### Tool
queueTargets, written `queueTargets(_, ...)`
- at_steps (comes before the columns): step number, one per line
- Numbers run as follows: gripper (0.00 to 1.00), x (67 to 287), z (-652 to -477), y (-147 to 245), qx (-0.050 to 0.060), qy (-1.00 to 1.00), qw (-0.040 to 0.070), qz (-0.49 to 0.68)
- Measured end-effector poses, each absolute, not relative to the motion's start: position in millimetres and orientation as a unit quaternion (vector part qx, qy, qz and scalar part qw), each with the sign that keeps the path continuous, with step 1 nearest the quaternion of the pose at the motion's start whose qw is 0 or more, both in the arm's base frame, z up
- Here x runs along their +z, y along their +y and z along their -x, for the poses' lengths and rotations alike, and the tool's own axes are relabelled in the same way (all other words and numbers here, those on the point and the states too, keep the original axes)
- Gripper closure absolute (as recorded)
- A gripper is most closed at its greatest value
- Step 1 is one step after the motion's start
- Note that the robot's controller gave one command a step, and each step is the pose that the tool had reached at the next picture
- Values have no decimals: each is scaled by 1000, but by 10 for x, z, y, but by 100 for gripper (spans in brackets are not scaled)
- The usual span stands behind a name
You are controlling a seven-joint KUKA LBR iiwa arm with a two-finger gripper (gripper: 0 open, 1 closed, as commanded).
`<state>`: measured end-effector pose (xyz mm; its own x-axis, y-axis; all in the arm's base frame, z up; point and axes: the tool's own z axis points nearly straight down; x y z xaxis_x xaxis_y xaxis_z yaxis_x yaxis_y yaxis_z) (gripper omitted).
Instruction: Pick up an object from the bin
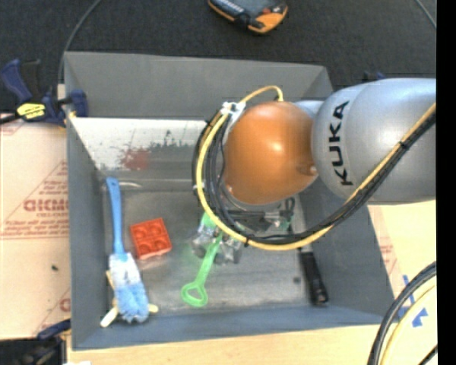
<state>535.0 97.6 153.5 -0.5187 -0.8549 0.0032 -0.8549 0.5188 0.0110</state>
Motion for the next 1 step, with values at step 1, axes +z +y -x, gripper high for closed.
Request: queueTargets(1,100,1816,-5370,976,-3,-872,1,-490)
